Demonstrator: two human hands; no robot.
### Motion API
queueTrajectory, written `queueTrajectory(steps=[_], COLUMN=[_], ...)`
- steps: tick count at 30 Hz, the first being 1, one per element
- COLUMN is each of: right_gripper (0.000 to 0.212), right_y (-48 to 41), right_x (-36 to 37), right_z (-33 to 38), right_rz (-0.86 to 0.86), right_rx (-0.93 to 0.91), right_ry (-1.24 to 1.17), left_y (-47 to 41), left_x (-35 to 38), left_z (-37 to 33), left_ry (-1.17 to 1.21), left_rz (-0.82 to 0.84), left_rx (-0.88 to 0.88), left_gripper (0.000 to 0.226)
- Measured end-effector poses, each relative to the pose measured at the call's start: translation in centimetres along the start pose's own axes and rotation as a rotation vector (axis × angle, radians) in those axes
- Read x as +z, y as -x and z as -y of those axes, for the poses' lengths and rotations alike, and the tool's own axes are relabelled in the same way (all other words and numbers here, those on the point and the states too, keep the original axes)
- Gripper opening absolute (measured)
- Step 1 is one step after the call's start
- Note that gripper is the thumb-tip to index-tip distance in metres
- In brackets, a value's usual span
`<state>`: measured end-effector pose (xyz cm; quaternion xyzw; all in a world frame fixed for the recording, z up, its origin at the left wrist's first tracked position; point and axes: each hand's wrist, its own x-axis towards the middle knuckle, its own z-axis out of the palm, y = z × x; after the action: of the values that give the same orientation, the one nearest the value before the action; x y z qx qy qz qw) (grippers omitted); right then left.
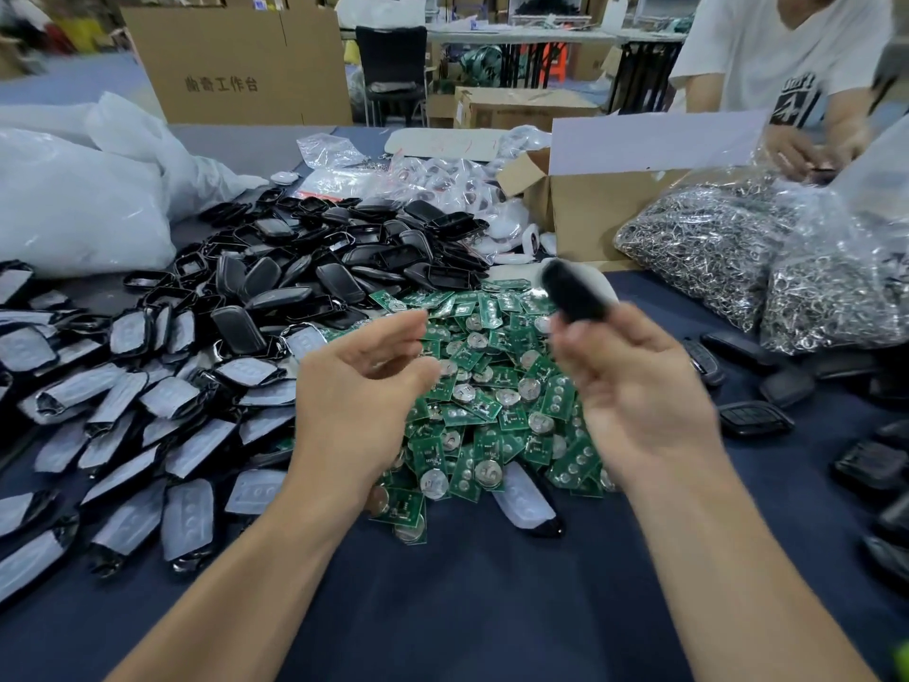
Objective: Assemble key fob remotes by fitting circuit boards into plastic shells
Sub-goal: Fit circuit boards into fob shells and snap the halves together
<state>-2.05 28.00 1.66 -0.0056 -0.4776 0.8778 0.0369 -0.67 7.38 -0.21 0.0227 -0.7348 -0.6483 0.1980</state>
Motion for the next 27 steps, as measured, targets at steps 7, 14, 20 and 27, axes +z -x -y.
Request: queueTrajectory(steps=[7, 14, 20, 27], right_gripper=[0.037, 0.055, 0.032, 0.023], right_y=[0.4, 0.9, 0.8, 1.3], right_x=[1.4, 4.0, 3.6, 3.0], right_z=[-0.9, -5.6, -4.9, -4.8], right_rz=[-0.105, 0.216, 0.068, -0.105], right_rx=[-0.061, -0.208, -0.245, -0.405], right_ry=[0.363, 1.619, 1.479, 1.116], left_y=[-1.0, -2.8, -4.8, -11.4], left_x=[-2.1, -4.3, -4.7, -3.8], left_z=[0.1, 1.5, 0.7, 1.5], left_ry=[-0.284, -0.671, -0.752, -1.097], left_rz=[-0.136, -0.133, -0.129, 0.154], left_rx=[-0.061, -0.129, -0.102, -0.044], left_gripper=[0.034, 0.045, 0.054, 0.062])
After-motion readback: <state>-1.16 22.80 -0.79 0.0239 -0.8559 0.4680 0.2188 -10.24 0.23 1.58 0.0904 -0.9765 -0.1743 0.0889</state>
